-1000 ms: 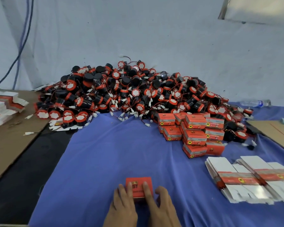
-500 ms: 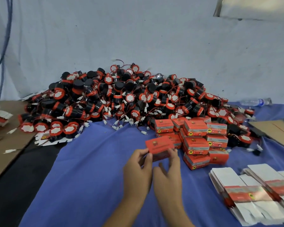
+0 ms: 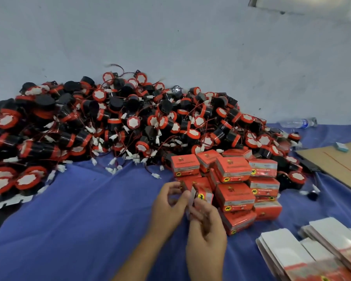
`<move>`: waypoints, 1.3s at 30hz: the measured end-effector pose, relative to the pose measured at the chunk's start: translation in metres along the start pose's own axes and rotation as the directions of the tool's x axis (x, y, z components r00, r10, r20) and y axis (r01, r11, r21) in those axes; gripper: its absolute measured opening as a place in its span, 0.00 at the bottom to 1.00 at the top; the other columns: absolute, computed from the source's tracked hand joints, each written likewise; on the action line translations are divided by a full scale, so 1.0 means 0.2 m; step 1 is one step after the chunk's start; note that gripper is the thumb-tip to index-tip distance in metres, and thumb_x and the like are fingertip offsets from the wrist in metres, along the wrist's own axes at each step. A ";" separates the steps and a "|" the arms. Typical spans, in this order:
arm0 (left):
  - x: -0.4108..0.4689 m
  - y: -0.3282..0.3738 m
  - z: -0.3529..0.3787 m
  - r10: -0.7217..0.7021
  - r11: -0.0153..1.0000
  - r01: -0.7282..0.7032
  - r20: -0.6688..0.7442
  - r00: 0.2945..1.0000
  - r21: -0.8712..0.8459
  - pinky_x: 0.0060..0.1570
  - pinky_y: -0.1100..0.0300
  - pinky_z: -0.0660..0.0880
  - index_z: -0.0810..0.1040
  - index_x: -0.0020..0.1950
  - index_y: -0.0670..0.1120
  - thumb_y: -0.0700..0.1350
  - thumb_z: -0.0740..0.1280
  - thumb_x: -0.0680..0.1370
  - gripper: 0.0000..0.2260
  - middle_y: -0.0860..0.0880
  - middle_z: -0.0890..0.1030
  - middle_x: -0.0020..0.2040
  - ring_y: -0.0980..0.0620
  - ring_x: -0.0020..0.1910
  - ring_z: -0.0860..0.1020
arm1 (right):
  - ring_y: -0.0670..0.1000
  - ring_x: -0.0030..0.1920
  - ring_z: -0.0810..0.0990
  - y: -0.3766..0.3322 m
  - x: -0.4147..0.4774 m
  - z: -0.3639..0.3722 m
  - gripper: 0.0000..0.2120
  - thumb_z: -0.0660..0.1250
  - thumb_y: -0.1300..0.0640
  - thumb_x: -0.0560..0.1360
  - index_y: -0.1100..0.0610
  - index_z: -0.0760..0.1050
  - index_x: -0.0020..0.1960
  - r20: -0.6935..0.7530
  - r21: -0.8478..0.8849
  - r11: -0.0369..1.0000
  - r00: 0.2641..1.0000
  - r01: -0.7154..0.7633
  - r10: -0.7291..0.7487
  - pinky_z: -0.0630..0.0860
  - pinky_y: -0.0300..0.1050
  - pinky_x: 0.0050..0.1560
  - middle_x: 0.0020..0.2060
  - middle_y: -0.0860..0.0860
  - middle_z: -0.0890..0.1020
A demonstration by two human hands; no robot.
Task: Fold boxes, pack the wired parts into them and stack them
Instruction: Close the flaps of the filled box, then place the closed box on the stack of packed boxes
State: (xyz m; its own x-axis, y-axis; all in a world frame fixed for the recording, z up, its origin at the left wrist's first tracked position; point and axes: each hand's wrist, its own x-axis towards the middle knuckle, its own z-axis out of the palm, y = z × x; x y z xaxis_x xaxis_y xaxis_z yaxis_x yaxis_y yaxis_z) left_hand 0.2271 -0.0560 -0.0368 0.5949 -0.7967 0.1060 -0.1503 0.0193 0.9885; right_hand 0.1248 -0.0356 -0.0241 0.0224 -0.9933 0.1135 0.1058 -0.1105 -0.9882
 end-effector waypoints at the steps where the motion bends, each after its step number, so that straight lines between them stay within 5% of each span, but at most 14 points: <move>1: 0.00 0.00 0.00 0.026 1.000 -0.026 0.012 1.000 0.007 0.46 0.70 0.76 0.78 0.55 0.57 0.50 0.73 0.77 0.09 0.61 0.83 0.50 0.62 0.50 0.81 | 0.48 0.46 0.87 0.02 -0.02 -0.03 0.28 0.60 0.79 0.75 0.50 0.77 0.62 -0.054 0.033 0.999 0.998 -0.008 0.010 0.81 0.35 0.46 0.49 0.49 0.86; 4: -0.03 0.01 0.01 0.138 0.977 -0.155 0.119 0.983 0.145 0.52 0.74 0.72 0.77 0.60 0.62 0.55 0.72 0.76 0.14 0.62 0.80 0.53 0.65 0.54 0.77 | 0.53 0.33 0.83 0.05 -0.03 -0.10 0.31 0.63 0.76 0.76 0.48 0.68 0.69 -0.064 0.127 0.962 0.966 -0.240 0.250 0.80 0.43 0.31 0.43 0.58 0.82; 7: -0.06 0.04 0.01 0.174 0.926 -0.239 0.232 0.957 0.293 0.56 0.70 0.71 0.79 0.60 0.59 0.57 0.68 0.79 0.10 0.60 0.80 0.54 0.65 0.56 0.76 | 0.56 0.36 0.81 0.07 -0.03 -0.11 0.30 0.63 0.72 0.77 0.49 0.67 0.72 0.126 0.033 0.899 0.894 -0.436 0.429 0.79 0.48 0.33 0.45 0.63 0.81; 10: -0.13 0.02 -0.10 0.157 0.928 -0.190 0.126 0.980 0.321 0.54 0.78 0.67 0.79 0.58 0.61 0.57 0.66 0.80 0.08 0.61 0.78 0.55 0.69 0.57 0.74 | 0.56 0.38 0.81 0.09 -0.06 -0.15 0.32 0.64 0.74 0.76 0.49 0.64 0.73 0.133 -0.020 0.873 0.864 -0.488 0.486 0.80 0.48 0.34 0.45 0.60 0.80; 13: -0.23 -0.06 -0.23 0.067 0.938 -0.055 -0.023 0.998 0.342 0.54 0.81 0.64 0.77 0.64 0.60 0.53 0.67 0.80 0.12 0.60 0.74 0.56 0.70 0.56 0.72 | 0.49 0.36 0.74 0.07 -0.10 -0.16 0.21 0.64 0.74 0.73 0.55 0.83 0.57 0.207 -0.135 0.895 0.871 -0.426 0.446 0.74 0.44 0.38 0.37 0.50 0.81; 15: -0.30 -0.10 -0.26 -0.005 0.954 0.049 -0.147 0.989 0.295 0.53 0.72 0.70 0.78 0.64 0.55 0.49 0.68 0.80 0.12 0.56 0.79 0.53 0.64 0.53 0.77 | 0.46 0.36 0.70 0.06 -0.13 -0.14 0.27 0.62 0.74 0.72 0.44 0.85 0.52 0.249 -0.197 0.918 0.888 -0.344 0.387 0.71 0.39 0.37 0.36 0.45 0.81; 18: -0.38 -0.10 -0.24 -0.054 0.986 0.093 -0.267 0.962 0.135 0.49 0.64 0.76 0.80 0.53 0.52 0.47 0.69 0.80 0.03 0.56 0.84 0.47 0.59 0.49 0.82 | 0.44 0.53 0.79 0.04 -0.17 -0.10 0.30 0.64 0.73 0.73 0.47 0.76 0.68 0.208 -0.196 0.937 0.921 -0.290 0.329 0.73 0.33 0.47 0.60 0.47 0.79; 20: -0.37 -0.04 -0.19 -0.026 0.998 0.039 -0.252 0.967 0.048 0.49 0.67 0.78 0.82 0.54 0.53 0.46 0.69 0.80 0.05 0.58 0.85 0.49 0.64 0.49 0.82 | 0.46 0.63 0.76 0.03 -0.16 -0.07 0.34 0.64 0.73 0.74 0.51 0.67 0.76 0.151 -0.207 0.949 0.951 -0.238 0.272 0.73 0.34 0.53 0.67 0.47 0.73; 24: -0.21 0.12 -0.07 0.050 0.999 -0.051 -0.068 0.996 -0.017 0.58 0.67 0.75 0.79 0.63 0.56 0.38 0.67 0.80 0.16 0.61 0.83 0.57 0.65 0.57 0.80 | 0.43 0.65 0.76 -0.08 -0.02 0.02 0.39 0.61 0.70 0.76 0.45 0.56 0.81 0.139 -0.128 0.975 0.970 -0.181 0.198 0.75 0.45 0.64 0.68 0.43 0.74; 28: -0.01 0.20 0.04 -0.071 0.996 0.075 0.064 0.995 -0.054 0.67 0.53 0.74 0.78 0.69 0.46 0.39 0.62 0.82 0.16 0.50 0.81 0.64 0.55 0.63 0.79 | 0.46 0.62 0.80 -0.10 0.19 0.12 0.28 0.60 0.64 0.79 0.48 0.67 0.77 0.137 0.006 0.959 0.950 -0.283 0.279 0.76 0.48 0.66 0.64 0.47 0.80; 33: 0.08 0.16 0.04 -0.087 0.996 0.091 0.143 0.986 -0.018 0.71 0.55 0.71 0.73 0.74 0.47 0.37 0.61 0.82 0.19 0.52 0.77 0.69 0.56 0.69 0.74 | 0.46 0.63 0.80 -0.06 0.22 0.14 0.25 0.59 0.65 0.80 0.52 0.70 0.75 0.174 0.028 0.936 0.924 -0.350 0.341 0.76 0.50 0.67 0.63 0.47 0.82; 36: 0.02 0.16 0.04 -0.004 0.999 0.003 0.032 0.999 0.034 0.65 0.67 0.72 0.74 0.73 0.47 0.39 0.63 0.82 0.18 0.55 0.78 0.67 0.60 0.66 0.75 | 0.43 0.66 0.76 -0.10 0.15 0.06 0.27 0.58 0.70 0.80 0.54 0.68 0.76 0.144 -0.023 0.955 0.944 -0.297 0.297 0.72 0.44 0.69 0.68 0.47 0.78; 39: -0.20 0.21 0.10 0.177 0.984 -0.167 -0.175 0.969 0.068 0.51 0.72 0.75 0.80 0.60 0.54 0.39 0.67 0.80 0.12 0.59 0.83 0.54 0.62 0.54 0.81 | 0.40 0.62 0.79 -0.19 0.03 -0.09 0.25 0.59 0.73 0.78 0.53 0.76 0.70 0.135 -0.051 0.983 0.974 -0.175 0.180 0.75 0.42 0.67 0.62 0.44 0.82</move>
State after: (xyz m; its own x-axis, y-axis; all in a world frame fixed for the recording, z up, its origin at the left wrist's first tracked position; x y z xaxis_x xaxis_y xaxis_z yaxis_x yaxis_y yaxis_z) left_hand 0.1809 -0.0356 -0.0021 0.6878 -0.6626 0.2963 -0.3012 0.1108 0.9471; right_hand 0.1020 -0.0375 0.0126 0.1748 -0.9831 -0.0537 0.0495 0.0632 -0.9968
